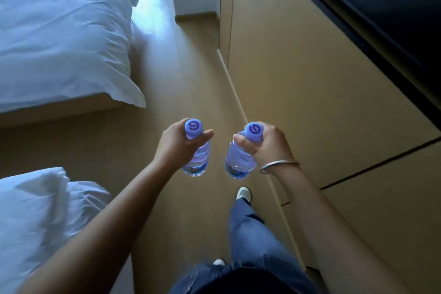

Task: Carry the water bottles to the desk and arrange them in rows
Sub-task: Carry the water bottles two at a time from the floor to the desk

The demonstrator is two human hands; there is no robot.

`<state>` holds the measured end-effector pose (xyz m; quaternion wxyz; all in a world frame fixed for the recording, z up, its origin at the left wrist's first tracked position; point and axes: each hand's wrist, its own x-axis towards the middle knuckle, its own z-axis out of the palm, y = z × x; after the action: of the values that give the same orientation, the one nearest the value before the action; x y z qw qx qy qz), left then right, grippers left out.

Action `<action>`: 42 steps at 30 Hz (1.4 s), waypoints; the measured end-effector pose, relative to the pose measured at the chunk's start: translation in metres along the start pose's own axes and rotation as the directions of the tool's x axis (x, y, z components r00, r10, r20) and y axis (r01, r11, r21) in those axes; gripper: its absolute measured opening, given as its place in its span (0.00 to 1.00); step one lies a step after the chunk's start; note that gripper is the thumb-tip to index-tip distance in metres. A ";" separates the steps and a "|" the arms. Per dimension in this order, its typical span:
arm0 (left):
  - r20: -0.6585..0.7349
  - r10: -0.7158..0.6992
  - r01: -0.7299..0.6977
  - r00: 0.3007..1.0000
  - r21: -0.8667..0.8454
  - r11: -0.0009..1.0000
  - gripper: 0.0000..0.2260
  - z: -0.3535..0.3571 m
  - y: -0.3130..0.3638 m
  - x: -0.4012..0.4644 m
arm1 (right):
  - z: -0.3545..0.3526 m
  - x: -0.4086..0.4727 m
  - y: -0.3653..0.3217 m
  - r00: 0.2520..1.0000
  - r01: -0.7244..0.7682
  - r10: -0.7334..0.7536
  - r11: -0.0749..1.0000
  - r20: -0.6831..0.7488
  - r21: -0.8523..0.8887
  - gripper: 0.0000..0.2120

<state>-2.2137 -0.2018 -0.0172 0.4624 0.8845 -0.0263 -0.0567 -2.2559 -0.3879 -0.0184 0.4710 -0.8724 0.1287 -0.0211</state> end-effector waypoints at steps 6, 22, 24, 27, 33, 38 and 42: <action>-0.072 -0.057 0.055 0.996 -0.036 0.998 0.17 -0.013 -0.011 0.078 | 0.027 0.091 -0.019 0.990 0.075 -0.074 0.997 0.120 -0.002 0.14; -0.272 -0.122 0.083 0.955 -0.150 0.985 0.14 -0.024 0.019 0.310 | 0.026 0.345 -0.066 0.967 0.202 -0.187 0.977 0.171 -0.073 0.13; -0.270 -0.118 0.079 0.956 -0.150 0.985 0.14 -0.022 0.018 0.328 | 0.029 0.365 -0.068 0.966 0.206 -0.191 0.975 0.175 -0.076 0.15; -0.264 -0.131 0.090 0.956 -0.160 0.983 0.13 -0.021 0.012 0.356 | 0.038 0.391 -0.071 0.963 0.210 -0.189 0.973 0.191 -0.096 0.16; -0.225 -0.135 0.097 0.965 -0.172 0.980 0.15 -0.030 -0.004 0.427 | 0.066 0.457 -0.083 0.961 0.189 -0.159 0.975 0.227 -0.119 0.16; -0.188 -0.134 0.102 0.973 -0.170 0.980 0.16 -0.055 -0.013 0.510 | 0.098 0.530 -0.111 0.959 0.173 -0.137 0.976 0.249 -0.131 0.15; -0.166 -0.104 0.083 0.981 -0.134 0.988 0.15 -0.083 -0.022 0.583 | 0.126 0.595 -0.141 0.968 0.141 -0.116 0.985 0.222 -0.099 0.14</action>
<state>-1.6250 -0.1792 -0.0325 0.5147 0.8553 0.0591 -0.0032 -1.6320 -0.3570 -0.0216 0.4295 -0.9014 0.0210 0.0504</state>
